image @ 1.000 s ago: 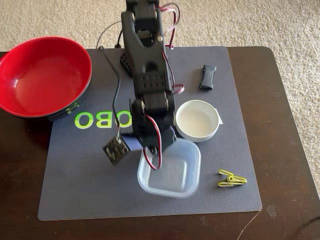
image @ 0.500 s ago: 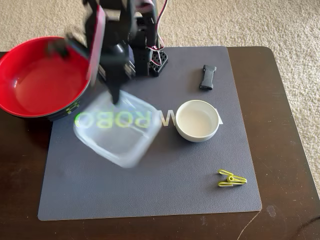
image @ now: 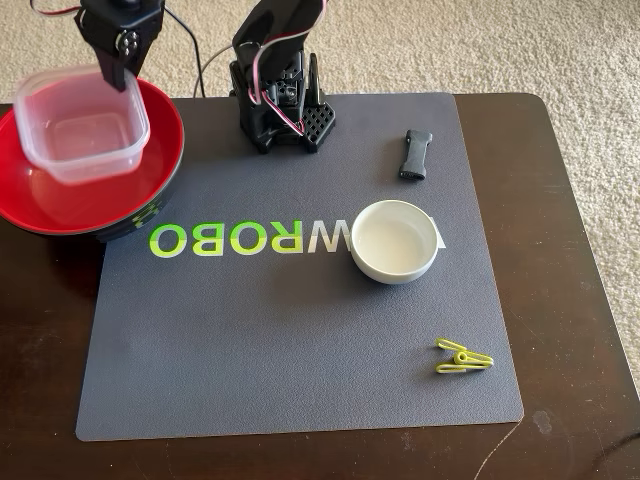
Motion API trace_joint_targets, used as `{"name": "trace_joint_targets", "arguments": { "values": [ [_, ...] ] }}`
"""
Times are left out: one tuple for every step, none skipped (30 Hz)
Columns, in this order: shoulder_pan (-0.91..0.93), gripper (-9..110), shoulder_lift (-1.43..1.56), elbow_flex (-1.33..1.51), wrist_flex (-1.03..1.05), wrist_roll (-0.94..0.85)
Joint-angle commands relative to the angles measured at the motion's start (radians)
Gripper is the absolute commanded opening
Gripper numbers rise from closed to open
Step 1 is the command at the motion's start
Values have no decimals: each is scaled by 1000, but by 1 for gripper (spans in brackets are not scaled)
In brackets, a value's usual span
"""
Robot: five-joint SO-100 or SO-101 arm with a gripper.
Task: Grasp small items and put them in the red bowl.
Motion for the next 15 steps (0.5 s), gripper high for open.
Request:
{"name": "trace_joint_targets", "arguments": {
  "values": [
    [121,8,0,52,-20,109],
    [127,17,11,67,-29,123],
    [124,24,26,77,-41,126],
    [112,26,34,80,-49,120],
    [97,27,35,67,-48,106],
    [80,28,44,57,-43,91],
    [64,28,55,37,-38,77],
    [40,28,74,9,-31,67],
    [8,28,100,-29,-25,52],
    [-44,29,121,-80,2,43],
    [-107,29,144,-126,25,32],
    [-184,30,172,-170,35,17],
    [-268,30,199,-199,38,14],
    [-353,30,221,-242,31,-5],
    [-449,30,222,-304,44,-15]
  ]
}}
